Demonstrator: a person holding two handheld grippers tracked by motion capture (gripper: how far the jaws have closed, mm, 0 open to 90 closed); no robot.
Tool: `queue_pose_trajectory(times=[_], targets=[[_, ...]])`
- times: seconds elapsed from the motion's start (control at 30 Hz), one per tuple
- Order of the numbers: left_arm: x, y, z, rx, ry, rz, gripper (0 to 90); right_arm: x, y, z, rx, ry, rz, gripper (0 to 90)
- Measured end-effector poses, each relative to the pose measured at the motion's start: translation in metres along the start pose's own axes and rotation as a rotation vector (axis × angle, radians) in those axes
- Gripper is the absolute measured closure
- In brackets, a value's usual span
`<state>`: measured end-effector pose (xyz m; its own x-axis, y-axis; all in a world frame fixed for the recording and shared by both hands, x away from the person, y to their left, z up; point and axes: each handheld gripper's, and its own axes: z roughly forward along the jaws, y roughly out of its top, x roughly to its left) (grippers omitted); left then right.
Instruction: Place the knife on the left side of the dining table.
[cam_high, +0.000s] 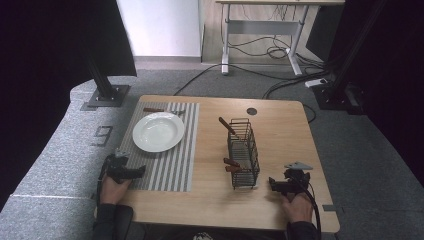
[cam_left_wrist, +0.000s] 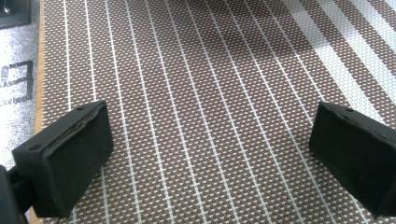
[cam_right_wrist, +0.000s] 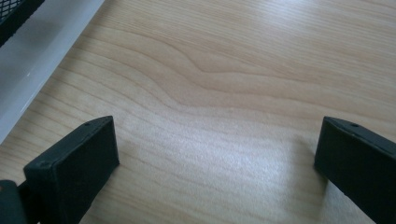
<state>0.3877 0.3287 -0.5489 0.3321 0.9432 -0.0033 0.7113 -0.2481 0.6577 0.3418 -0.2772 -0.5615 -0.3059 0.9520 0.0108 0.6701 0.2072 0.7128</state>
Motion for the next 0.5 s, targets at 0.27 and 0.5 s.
queue_pose_trajectory(times=[0.27,0.5], targets=[[0.0001,0.0,0.0,0.0,-0.001,0.0,0.0,-0.0014,0.0021,0.002,0.001,0.017,-0.014,0.0],[0.0003,0.0001,-0.0001,0.001,-0.002,0.0,0.0,-0.0014,0.002,0.002,0.001,0.017,-0.014,0.0]])
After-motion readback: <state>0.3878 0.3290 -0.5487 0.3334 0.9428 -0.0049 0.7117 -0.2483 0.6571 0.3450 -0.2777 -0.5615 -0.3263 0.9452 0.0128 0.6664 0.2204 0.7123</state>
